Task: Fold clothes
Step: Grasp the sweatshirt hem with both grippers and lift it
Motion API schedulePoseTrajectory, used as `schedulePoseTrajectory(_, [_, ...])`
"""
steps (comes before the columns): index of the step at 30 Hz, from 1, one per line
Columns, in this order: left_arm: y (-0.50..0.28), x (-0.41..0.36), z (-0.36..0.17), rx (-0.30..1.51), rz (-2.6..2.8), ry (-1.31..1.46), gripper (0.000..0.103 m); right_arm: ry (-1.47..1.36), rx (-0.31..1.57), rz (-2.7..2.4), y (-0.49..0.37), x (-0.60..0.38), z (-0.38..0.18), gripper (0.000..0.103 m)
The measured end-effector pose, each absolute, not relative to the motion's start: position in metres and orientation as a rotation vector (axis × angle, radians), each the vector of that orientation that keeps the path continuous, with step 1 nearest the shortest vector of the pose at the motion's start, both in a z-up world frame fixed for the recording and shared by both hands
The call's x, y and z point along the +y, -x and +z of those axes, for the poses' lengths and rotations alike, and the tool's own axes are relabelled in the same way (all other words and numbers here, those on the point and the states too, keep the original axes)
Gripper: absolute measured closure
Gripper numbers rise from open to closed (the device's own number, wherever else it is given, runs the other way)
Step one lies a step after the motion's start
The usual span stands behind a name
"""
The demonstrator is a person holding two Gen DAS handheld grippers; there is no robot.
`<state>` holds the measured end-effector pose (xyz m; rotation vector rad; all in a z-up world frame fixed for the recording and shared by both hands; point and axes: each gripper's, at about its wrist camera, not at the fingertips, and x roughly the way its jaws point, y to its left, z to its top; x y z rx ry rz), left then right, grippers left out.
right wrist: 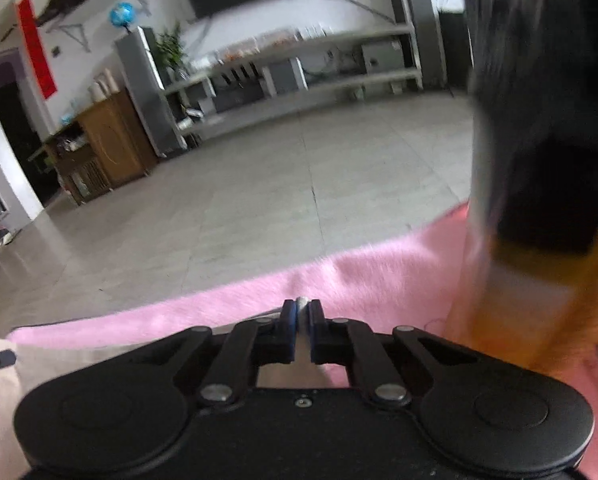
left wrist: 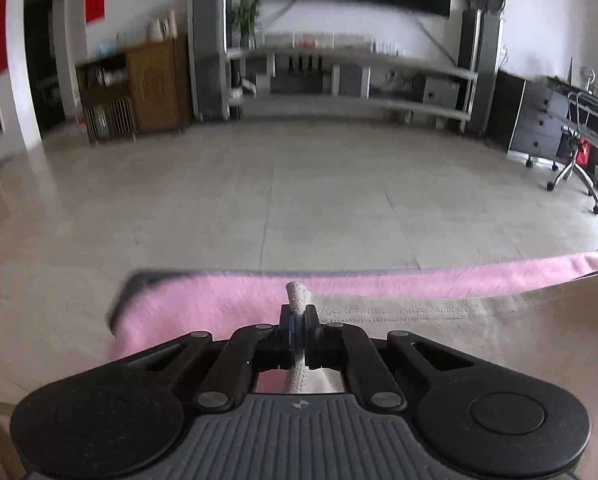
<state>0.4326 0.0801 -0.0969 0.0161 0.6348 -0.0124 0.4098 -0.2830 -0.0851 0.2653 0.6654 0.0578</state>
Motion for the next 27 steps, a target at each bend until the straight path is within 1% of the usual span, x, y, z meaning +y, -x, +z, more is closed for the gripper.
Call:
schedulePoseTrajectory(4, [-0.387,0.071,-0.052,0.566,-0.007,-0.031,0.1,-0.272,0.62,0.07,-0.366,-0.287,-0.034,0.097])
schedulePoseTrajectory(8, [-0.323,0.073,-0.01,0.521,-0.008,-0.026,0.1,-0.297,0.569,0.085,-0.305,-0.303,0.018,0.097])
schedulePoseTrajectory(11, [-0.272,0.087,0.009,0.515,-0.005,-0.012,0.1,-0.31,0.539,0.099,-0.252,-0.315,0.048,0.097])
schedulePoseTrajectory(14, [-0.216,0.103,0.014,0.517,-0.004,-0.008,0.1,-0.332,0.529,0.114,-0.191,-0.326,0.061,0.097])
schedulePoseTrajectory(16, [-0.177,0.103,0.008,0.535,-0.002,-0.003,0.1,-0.348,0.535,0.13,-0.15,-0.331,0.06,0.097])
schedulePoseTrajectory(19, [-0.129,0.101,-0.014,0.593,0.011,0.015,0.099,-0.369,0.561,0.145,-0.096,-0.332,0.038,0.097])
schedulePoseTrajectory(21, [-0.105,0.102,-0.039,0.684,0.033,0.011,0.094,-0.368,0.597,0.152,-0.072,-0.333,0.014,0.097])
schedulePoseTrajectory(22, [-0.095,0.103,-0.052,0.734,0.046,0.006,0.089,-0.36,0.622,0.154,-0.061,-0.333,-0.002,0.096])
schedulePoseTrajectory(23, [-0.085,0.104,-0.065,0.783,0.059,0.001,0.086,-0.361,0.651,0.156,-0.052,-0.335,-0.015,0.094])
schedulePoseTrajectory(24, [-0.074,0.108,-0.076,0.821,0.073,0.005,0.085,-0.368,0.684,0.158,-0.046,-0.338,-0.026,0.093])
schedulePoseTrajectory(26, [-0.056,0.126,-0.084,0.832,0.124,0.083,0.087,-0.396,0.731,0.148,-0.035,-0.347,-0.043,0.091])
schedulePoseTrajectory(27, [-0.051,0.135,-0.082,0.821,0.138,0.138,0.088,-0.425,0.736,0.129,-0.033,-0.354,-0.044,0.087])
